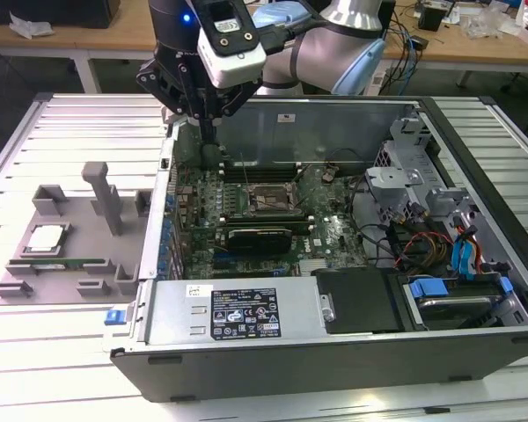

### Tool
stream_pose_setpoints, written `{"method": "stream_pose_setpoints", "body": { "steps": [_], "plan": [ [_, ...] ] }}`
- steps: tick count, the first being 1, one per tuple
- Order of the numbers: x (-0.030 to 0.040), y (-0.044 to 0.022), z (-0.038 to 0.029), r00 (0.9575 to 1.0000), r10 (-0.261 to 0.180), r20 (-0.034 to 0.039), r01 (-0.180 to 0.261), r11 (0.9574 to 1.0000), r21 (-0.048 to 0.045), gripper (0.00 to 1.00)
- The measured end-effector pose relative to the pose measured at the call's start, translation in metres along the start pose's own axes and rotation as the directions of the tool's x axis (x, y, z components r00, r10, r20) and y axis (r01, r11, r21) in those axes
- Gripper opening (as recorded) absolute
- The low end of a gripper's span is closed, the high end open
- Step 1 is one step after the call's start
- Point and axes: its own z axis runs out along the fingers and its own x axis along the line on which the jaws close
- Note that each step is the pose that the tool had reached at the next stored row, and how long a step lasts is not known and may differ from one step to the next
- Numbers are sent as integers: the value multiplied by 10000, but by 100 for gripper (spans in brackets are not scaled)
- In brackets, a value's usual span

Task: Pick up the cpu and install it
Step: 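Reach for the cpu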

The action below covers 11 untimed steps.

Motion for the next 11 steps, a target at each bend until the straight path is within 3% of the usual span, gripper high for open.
{"method": "stream_pose_setpoints", "body": {
  "steps": [11],
  "plan": [
    [149,0,-3,10000,0,0,0,10000,0,11]
  ]
}}
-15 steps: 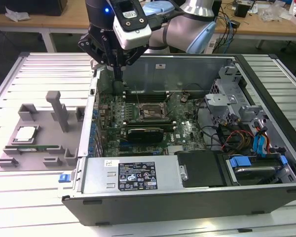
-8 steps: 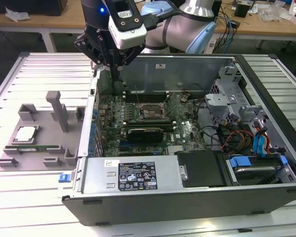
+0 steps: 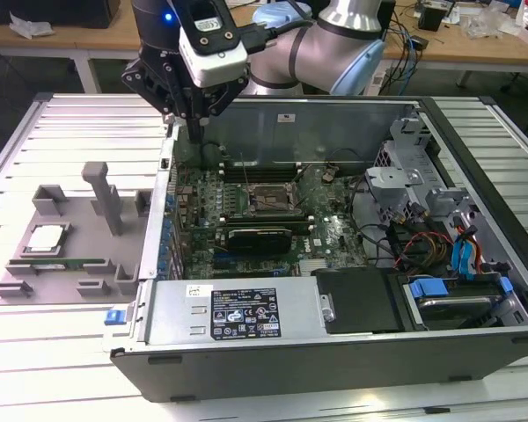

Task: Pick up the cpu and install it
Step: 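Reach for the cpu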

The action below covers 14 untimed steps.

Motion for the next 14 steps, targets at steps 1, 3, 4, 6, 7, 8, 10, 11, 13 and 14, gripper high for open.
{"method": "stream_pose_setpoints", "body": {
  "steps": [1,3,4,6,7,8,10,11,13,14],
  "plan": [
    [14,0,-1,10000,0,-1,0,10000,1,11],
    [26,0,-1,10000,1,0,-1,10000,0,11],
    [33,1,-1,10000,0,0,0,10000,1,11],
    [54,2,-1,10000,0,0,0,10000,0,11],
    [67,2,-2,10000,1,0,-1,10000,0,11],
    [77,2,-2,10000,0,0,0,10000,0,11],
    [100,2,-2,10000,0,0,0,10000,0,11],
    [113,2,-3,10000,0,0,0,10000,1,11],
    [131,2,-3,10000,0,0,0,10000,0,11],
    [139,2,-3,10000,0,-1,0,10000,1,11]
  ]
}}
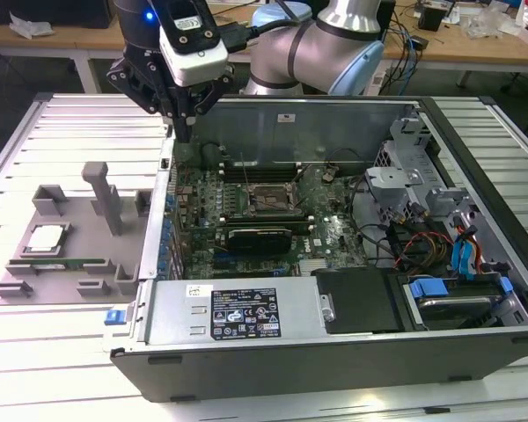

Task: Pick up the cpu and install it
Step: 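Reach for the cpu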

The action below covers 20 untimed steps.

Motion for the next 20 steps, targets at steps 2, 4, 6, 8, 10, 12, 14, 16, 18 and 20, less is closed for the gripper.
{"method": "stream_pose_setpoints", "body": {
  "steps": [2,4,6,8,10,12,14,16,18,20],
  "plan": [
    [17,0,0,10000,0,0,0,10000,-1,11],
    [33,1,-1,10000,0,0,0,10000,0,11],
    [50,1,-1,10000,1,0,-1,10000,0,11],
    [63,2,-1,10000,1,1,-1,10000,-1,11],
    [90,2,-2,10000,0,0,0,10000,0,11],
    [120,2,-2,10000,0,0,0,10000,0,11],
    [144,2,-2,10000,1,1,-1,10000,0,11],
    [160,2,-2,10000,0,0,0,10000,0,11],
    [191,3,-1,10000,0,0,0,10000,0,11],
    [224,2,3,10000,0,1,0,10000,0,11]
  ]
}}
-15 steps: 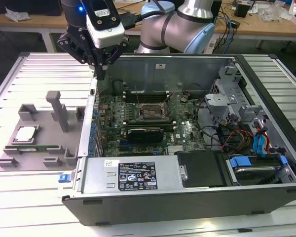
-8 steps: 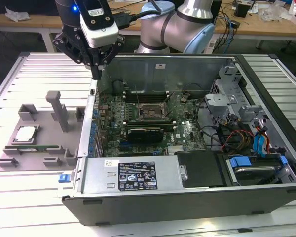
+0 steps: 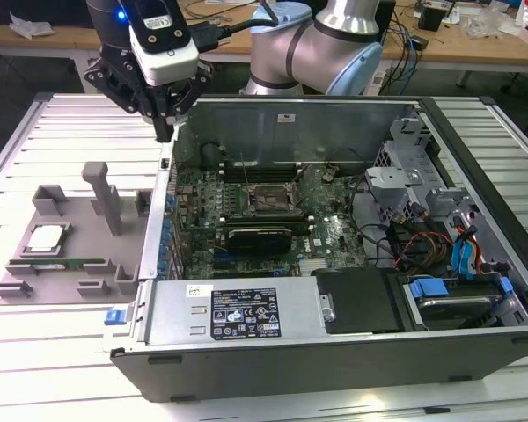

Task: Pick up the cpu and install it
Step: 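Reach for the cpu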

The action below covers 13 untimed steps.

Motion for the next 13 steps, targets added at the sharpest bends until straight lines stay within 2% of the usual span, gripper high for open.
{"method": "stream_pose_setpoints", "body": {
  "steps": [3,7,13],
  "plan": [
    [25,-1,3,10000,1,0,-1,10000,0,11],
    [101,-1,7,10000,0,0,0,10000,0,11],
    [156,-2,12,10000,0,0,0,10000,0,11]
  ]
}}
